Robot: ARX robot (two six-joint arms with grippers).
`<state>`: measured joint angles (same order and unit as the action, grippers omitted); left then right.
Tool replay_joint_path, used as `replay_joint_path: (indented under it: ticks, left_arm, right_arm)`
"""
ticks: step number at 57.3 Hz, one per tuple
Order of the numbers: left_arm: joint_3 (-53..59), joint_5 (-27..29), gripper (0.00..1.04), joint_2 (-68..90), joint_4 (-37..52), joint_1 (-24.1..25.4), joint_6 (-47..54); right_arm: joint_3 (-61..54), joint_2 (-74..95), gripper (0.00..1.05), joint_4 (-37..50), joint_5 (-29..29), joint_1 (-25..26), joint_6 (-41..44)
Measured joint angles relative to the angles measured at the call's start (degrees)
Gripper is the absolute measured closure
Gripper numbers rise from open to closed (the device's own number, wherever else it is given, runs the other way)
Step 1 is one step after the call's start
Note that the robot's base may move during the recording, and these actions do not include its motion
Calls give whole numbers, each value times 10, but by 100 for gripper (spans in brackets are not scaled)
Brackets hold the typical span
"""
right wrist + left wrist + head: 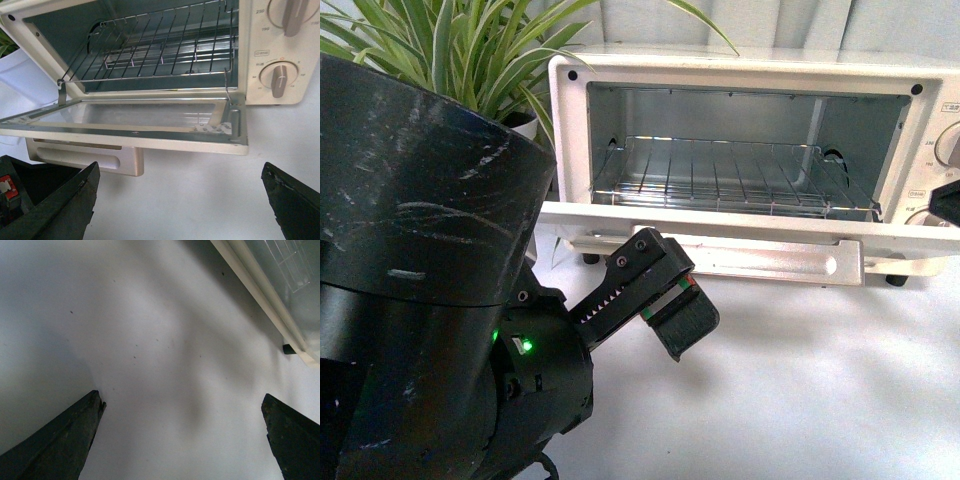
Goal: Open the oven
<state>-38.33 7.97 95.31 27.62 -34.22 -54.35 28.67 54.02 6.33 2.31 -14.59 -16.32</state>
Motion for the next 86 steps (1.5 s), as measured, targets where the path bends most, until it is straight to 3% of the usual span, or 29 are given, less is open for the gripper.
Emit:
replay_joint_path:
  ticks: [21,58,86]
  left_arm:
    - [4,41,7,-2,-15,16,110]
    - [44,79,7,-28,-17,18,213]
    - [74,144,7,-39,-8,9,332]
  right_arm:
    - [-45,-40,9,-4,15,29,1]
    - [-62,-49,9,-2,22,40,5]
    - [-62,-52,9,-3,29,43,5]
